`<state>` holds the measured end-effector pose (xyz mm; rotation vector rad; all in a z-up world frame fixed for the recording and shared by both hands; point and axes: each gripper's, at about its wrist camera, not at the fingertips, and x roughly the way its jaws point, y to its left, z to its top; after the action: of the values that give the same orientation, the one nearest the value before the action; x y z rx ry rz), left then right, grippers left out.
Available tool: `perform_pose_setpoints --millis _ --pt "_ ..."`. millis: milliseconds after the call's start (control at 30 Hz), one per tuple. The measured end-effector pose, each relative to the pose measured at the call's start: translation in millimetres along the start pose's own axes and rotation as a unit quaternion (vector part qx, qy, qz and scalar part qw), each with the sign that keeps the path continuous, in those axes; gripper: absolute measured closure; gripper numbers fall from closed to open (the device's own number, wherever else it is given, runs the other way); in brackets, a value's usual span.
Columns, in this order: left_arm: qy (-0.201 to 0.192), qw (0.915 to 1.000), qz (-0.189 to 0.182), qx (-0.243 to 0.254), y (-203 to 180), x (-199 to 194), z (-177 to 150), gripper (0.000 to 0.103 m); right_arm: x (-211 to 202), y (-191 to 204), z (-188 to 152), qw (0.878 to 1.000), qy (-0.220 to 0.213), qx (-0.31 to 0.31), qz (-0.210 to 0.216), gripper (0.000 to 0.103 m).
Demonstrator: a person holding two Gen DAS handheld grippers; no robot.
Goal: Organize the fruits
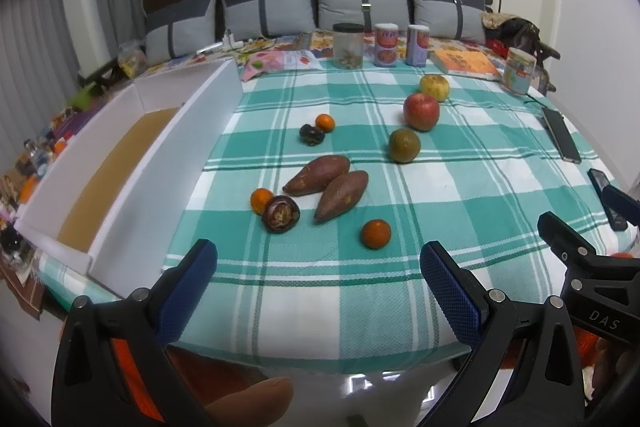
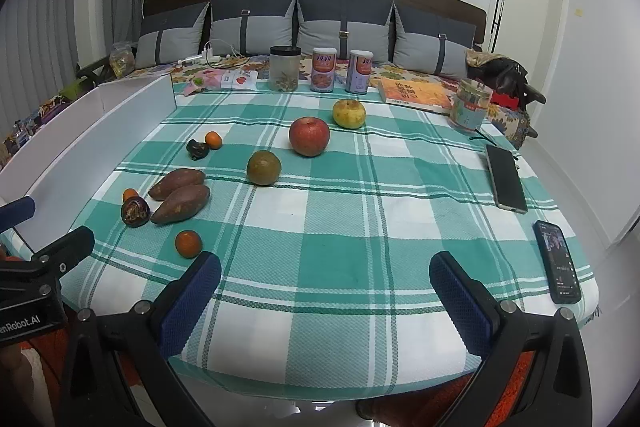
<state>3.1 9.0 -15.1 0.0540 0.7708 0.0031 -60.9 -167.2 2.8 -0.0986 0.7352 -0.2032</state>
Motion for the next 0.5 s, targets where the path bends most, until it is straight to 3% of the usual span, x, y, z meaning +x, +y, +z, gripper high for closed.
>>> perform_pose_setpoints --millis 500 --pt "-0.002 1.0000 0.004 0.000 0.3 -2.5 0.5 0.001 -0.4 1.3 0.1 1.000 -0.004 -0.003 0.001 0.000"
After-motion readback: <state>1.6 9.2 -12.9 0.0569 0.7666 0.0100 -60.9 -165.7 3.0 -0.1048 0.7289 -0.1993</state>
